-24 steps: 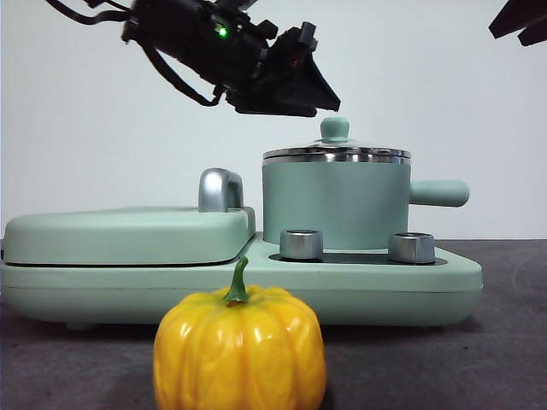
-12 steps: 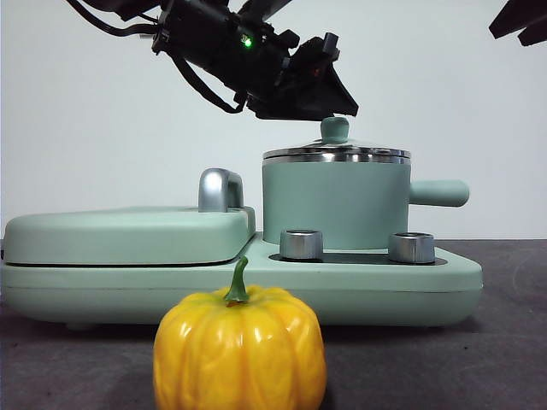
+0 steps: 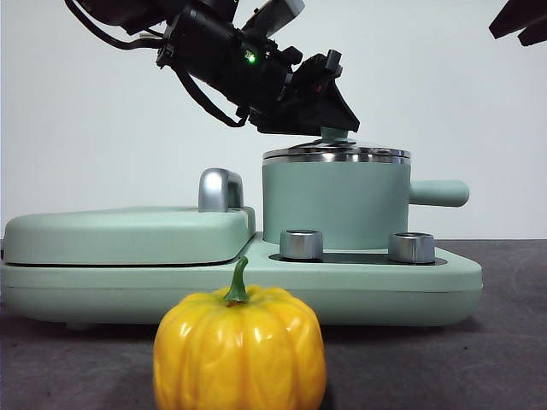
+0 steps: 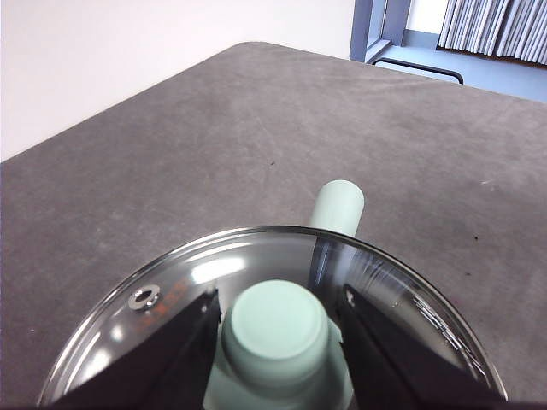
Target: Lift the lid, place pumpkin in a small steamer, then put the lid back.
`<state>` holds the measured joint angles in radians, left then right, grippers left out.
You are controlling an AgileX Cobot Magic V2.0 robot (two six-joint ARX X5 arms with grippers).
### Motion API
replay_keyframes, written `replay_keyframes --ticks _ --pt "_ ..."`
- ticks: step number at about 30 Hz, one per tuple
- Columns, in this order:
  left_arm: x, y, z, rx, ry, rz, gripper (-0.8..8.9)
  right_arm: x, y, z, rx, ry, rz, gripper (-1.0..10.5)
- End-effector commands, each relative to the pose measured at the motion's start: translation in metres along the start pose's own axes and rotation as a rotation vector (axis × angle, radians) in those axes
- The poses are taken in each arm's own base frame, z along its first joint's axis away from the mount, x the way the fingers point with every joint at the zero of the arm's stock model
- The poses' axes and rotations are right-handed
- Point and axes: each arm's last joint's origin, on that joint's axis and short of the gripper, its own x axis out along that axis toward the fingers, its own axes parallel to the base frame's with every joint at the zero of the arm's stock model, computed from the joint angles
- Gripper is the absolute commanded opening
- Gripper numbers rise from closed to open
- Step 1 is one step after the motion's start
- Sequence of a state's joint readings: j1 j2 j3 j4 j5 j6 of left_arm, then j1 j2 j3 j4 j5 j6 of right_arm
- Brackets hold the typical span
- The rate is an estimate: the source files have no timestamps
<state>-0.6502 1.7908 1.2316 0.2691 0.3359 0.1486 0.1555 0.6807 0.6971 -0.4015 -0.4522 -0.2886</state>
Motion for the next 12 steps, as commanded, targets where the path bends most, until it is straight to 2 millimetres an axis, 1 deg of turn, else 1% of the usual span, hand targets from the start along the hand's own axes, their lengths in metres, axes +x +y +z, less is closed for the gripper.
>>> replay_keyframes --ticks 1,2,5,12 --pt "0.0064 -0.0006 0.0013 -0.001 -0.008 -0.002 2.12 -0.0017 -0.0005 0.0062 -0.009 -0.020 0.000 3.0" --pt "0.0065 -0.0008 0.0013 0.000 -0.008 -0.002 1.96 -0.0017 -0.0005 0.0062 -0.009 -0.020 0.000 3.0" --pt "0.0065 -0.0008 0.0013 0.000 -0.008 -0.002 0.08 -0.0017 -0.0005 0.0062 -0.009 -0.019 0.000 3.0" --pt "0.0064 -0.0008 0.0015 0.000 -0.008 -0.002 0.07 -0.0017 -0.0004 0.0060 -0.009 -0.017 0.000 3.0"
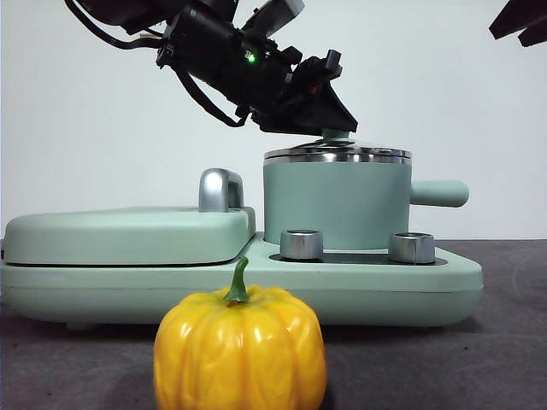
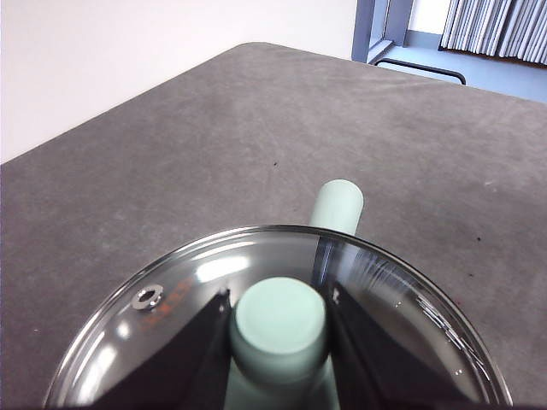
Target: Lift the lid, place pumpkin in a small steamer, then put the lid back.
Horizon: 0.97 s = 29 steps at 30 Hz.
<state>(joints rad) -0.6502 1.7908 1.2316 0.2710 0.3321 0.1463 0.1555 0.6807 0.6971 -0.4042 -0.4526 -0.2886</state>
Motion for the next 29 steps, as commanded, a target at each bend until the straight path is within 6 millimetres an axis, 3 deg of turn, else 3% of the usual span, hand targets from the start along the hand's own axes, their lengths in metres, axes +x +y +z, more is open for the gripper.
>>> replay_keyframes --ticks 1,18,29 --pt "0.006 -0.001 0.002 0.002 -0.008 -0.006 0.07 -0.002 -0.001 0.006 -0.009 -0.019 -0.001 3.0" --pt "-0.029 -0.006 0.043 0.033 -0.117 0.015 0.07 -0.002 0.000 0.006 -0.009 -0.019 0.000 3.0" --pt "-0.087 -0.010 0.061 -0.067 0.062 0.106 0.10 -0.001 0.000 0.006 -0.011 -0.020 0.004 3.0"
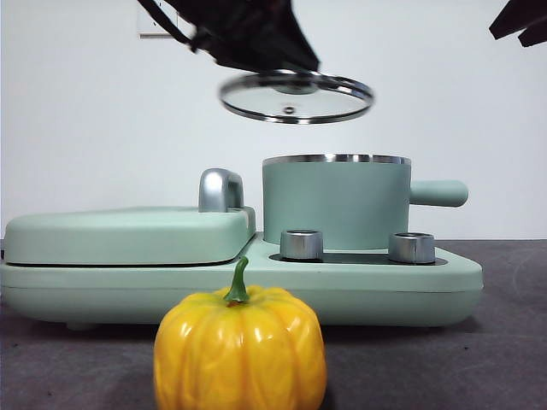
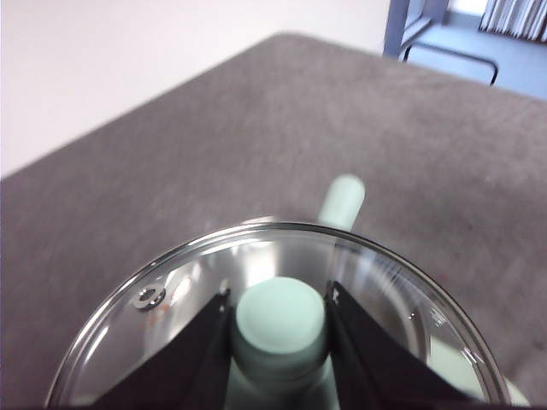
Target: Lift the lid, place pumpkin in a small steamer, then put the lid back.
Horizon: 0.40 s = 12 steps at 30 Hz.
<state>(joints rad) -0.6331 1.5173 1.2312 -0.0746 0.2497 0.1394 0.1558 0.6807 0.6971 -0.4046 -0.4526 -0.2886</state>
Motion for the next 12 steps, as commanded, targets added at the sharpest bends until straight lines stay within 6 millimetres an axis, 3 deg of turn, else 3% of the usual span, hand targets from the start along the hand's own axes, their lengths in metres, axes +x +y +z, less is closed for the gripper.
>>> replay_keyframes --ticks 1,12 --pt "-0.018 0.002 0.011 -0.062 -0.003 0.021 0.10 -0.001 0.000 0.006 -0.012 -0.020 0.006 3.0" --pt "-0.069 0.025 0.010 -0.150 0.098 0.165 0.11 0.001 0.008 0.008 -0.028 -0.019 0.061 3.0"
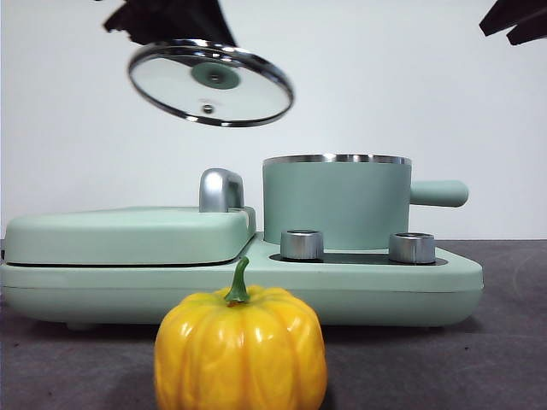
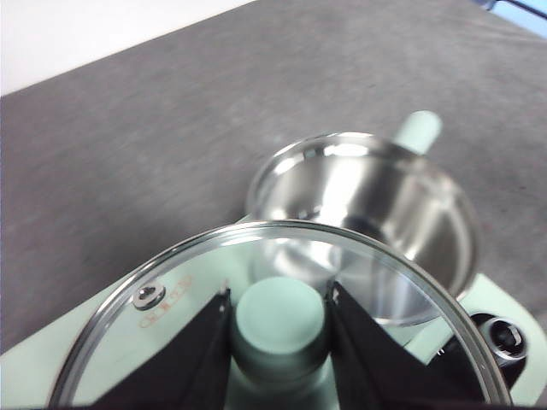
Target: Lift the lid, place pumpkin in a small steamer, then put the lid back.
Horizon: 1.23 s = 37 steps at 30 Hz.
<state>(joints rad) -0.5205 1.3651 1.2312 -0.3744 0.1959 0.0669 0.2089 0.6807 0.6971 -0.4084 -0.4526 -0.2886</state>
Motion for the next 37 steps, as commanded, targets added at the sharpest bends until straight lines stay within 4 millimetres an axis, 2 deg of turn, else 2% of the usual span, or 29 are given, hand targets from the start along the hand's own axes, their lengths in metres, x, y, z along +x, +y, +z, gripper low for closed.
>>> replay_keyframes --ticks 1,10,17,25,30,37 --pt "-0.014 0.006 0.010 -0.009 -0.052 0.029 0.11 -0.001 0.002 0.006 -0.013 -0.017 0.016 3.0" --pt "-0.044 0.024 0.001 -0.003 -0.006 0.107 0.11 0.007 0.016 0.006 -0.032 0.011 0.124 3.0" --pt "-0.067 0.032 -0.017 -0.041 -0.019 0.168 0.10 0.027 0.036 0.003 -0.058 0.087 0.279 3.0" --pt "-0.091 0.029 -0.037 -0.075 -0.032 0.204 0.10 0.055 0.066 -0.003 -0.138 0.196 0.417 3.0" --pt "-0.098 0.028 -0.037 -0.083 -0.048 0.212 0.10 0.071 0.085 -0.009 -0.222 0.254 0.482 3.1" --pt "-0.097 0.028 -0.036 -0.106 -0.055 0.212 0.10 0.092 0.107 -0.016 -0.266 0.282 0.564 3.9"
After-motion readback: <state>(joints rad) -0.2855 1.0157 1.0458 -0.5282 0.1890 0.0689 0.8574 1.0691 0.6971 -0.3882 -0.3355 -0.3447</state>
